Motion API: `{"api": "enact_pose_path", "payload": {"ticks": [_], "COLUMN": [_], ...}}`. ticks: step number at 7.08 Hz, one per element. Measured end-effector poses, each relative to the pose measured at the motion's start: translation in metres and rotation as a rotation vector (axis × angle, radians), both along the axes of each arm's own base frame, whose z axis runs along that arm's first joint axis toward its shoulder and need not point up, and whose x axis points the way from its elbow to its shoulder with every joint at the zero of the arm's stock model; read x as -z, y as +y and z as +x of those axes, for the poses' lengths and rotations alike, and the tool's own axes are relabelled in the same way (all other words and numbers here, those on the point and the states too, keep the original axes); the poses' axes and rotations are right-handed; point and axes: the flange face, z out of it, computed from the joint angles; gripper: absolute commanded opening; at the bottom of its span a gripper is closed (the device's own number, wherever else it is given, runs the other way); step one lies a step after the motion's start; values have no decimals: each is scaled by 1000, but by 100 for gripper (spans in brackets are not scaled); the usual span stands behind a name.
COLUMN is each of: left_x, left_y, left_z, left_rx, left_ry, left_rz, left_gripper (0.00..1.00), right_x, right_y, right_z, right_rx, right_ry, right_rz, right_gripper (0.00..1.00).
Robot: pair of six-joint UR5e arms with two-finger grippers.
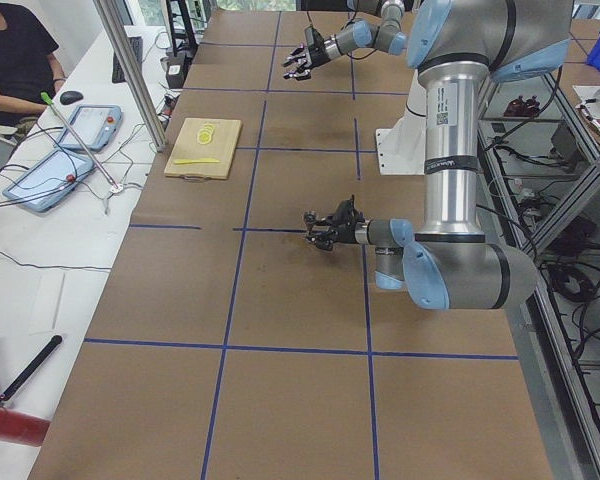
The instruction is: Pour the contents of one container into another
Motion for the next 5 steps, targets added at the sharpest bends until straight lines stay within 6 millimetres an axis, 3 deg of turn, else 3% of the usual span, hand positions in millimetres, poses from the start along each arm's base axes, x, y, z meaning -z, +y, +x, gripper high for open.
{"api": "enact_pose_path", "payload": {"ticks": [1, 3, 5], "left_x": [2, 9, 11], "left_y": [3, 9, 12], "left_z": [-6, -25, -28], "left_rx": [-48, -113, -148], "left_ry": [-23, -74, -107], "left_rz": [-10, -28, -41], "left_gripper": [99, 100, 100], "right_x": [0, 1, 3], "right_y": [-1, -2, -3], "right_z": [1, 2, 3], "right_rx": [-1, -5, -7], "right_ry": [0, -2, -6], "right_rz": [0, 1, 2], "right_gripper": [2, 2, 2]}}
